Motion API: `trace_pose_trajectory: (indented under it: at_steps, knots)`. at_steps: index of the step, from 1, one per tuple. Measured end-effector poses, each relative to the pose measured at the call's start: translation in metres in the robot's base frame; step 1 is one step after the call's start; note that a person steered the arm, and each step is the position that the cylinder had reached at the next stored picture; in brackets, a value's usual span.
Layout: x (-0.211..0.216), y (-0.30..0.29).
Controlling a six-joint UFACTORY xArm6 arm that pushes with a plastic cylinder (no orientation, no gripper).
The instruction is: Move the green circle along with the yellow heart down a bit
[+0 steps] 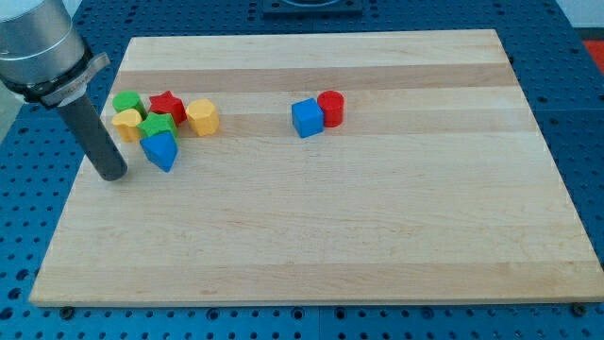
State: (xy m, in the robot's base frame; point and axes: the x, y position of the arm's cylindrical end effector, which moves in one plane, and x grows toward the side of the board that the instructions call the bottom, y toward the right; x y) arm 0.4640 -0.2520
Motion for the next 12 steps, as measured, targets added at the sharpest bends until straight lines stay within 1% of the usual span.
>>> trace_pose_trajectory:
  at_steps: [1,3,4,5,6,8,9,11,12]
  knots:
    - [-0.009,-0.004]
    - [-0.019,-0.045]
    - [-0.036,-0.053]
    - [-0.060,-0.053]
    - [-0.128,-0.053]
    - [-0.143,-0.052]
    - [-0.143,-0.022]
    - [-0.143,-0.019]
    - [-0.133,-0.021]
